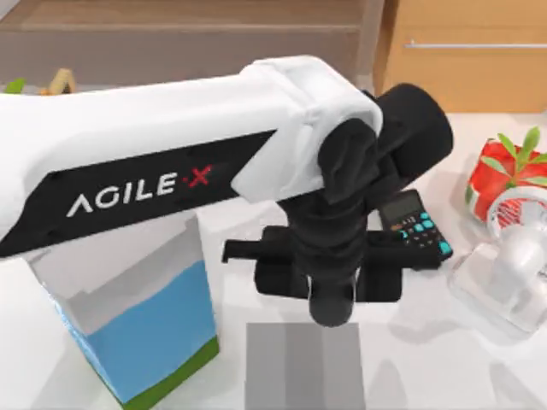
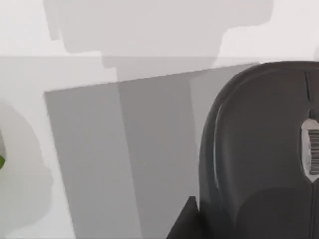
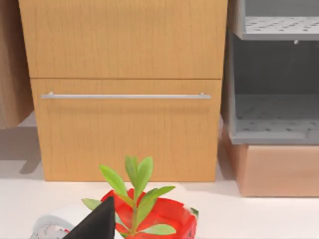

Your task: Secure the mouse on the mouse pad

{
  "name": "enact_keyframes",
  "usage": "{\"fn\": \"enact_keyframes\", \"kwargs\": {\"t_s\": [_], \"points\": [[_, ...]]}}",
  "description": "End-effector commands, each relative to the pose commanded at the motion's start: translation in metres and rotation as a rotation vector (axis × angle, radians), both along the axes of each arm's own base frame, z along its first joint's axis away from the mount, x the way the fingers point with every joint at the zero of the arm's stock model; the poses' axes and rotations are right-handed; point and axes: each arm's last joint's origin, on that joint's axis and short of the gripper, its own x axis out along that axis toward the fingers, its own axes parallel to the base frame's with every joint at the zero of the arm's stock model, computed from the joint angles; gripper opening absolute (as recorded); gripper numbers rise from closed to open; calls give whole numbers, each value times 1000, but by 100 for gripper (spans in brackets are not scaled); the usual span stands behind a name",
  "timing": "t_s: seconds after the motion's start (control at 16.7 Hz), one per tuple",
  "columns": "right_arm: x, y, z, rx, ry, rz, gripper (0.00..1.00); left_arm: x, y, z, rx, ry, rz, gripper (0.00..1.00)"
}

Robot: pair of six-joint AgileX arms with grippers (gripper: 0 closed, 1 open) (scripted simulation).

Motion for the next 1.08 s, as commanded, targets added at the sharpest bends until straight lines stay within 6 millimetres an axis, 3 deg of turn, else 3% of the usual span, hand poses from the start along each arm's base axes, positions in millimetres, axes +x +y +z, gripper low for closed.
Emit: {"fn": "enact_keyframes", "kwargs": {"t_s": [0.3, 0.66, 1.08], "points": [[0, 0, 0, 0, 0, 0, 100, -21, 6, -31, 98, 130, 127, 0], [0, 0, 0, 0, 0, 0, 100, -20, 6, -29, 93, 126, 125, 0], [0, 0, 0, 0, 0, 0, 100, -48, -18, -27, -21, 127, -39, 0]]}}
